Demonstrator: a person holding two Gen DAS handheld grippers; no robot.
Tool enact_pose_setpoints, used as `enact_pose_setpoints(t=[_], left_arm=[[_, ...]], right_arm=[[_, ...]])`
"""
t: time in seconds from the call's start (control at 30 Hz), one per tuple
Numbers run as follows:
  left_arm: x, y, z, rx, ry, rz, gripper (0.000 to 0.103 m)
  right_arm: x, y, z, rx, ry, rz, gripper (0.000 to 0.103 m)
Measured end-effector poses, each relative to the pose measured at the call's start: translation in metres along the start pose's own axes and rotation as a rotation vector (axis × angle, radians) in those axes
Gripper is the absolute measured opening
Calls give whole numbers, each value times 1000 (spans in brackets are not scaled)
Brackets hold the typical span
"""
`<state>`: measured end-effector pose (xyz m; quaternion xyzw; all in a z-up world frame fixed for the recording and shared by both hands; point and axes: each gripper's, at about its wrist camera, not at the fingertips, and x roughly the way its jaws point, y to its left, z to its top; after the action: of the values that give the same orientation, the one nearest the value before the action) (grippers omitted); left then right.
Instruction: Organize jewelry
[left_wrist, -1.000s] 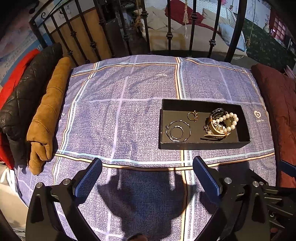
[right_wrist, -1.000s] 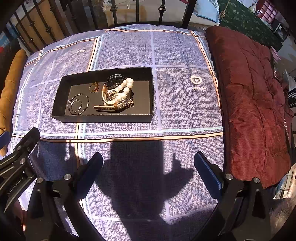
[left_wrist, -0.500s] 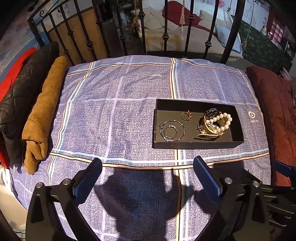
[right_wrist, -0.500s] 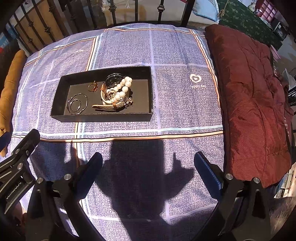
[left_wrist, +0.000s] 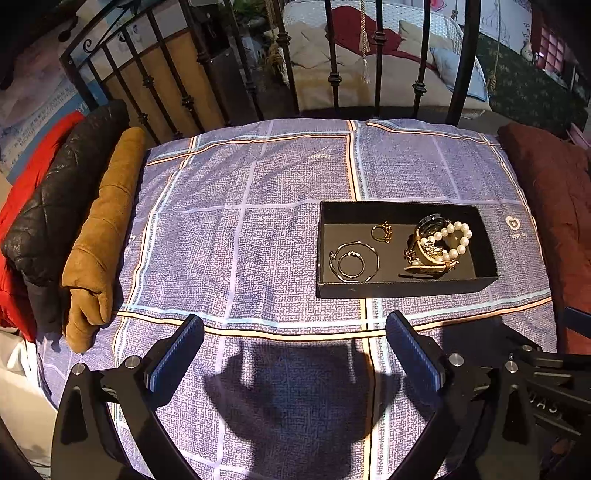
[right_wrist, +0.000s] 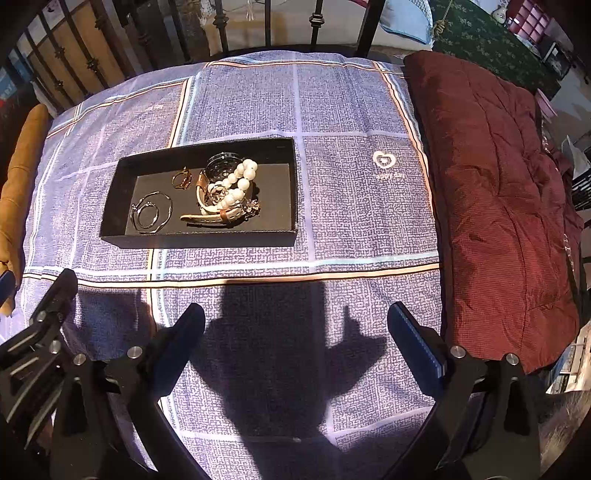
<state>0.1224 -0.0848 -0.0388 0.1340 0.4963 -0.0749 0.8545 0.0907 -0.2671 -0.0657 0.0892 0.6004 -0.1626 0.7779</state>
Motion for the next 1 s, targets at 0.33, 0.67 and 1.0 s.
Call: enact_pose_setpoints(t=[0.33, 0.67, 1.0], left_arm=[[2, 2, 2, -27, 31, -26, 97], [3, 2, 2, -23, 28, -37, 97], [0, 6, 0, -23, -9, -34, 96]], right_arm=[[-3, 0, 2, 4, -8, 6, 97], [-3, 0, 2, 4, -7, 5, 97], [-2, 4, 0, 3, -10, 8, 97]])
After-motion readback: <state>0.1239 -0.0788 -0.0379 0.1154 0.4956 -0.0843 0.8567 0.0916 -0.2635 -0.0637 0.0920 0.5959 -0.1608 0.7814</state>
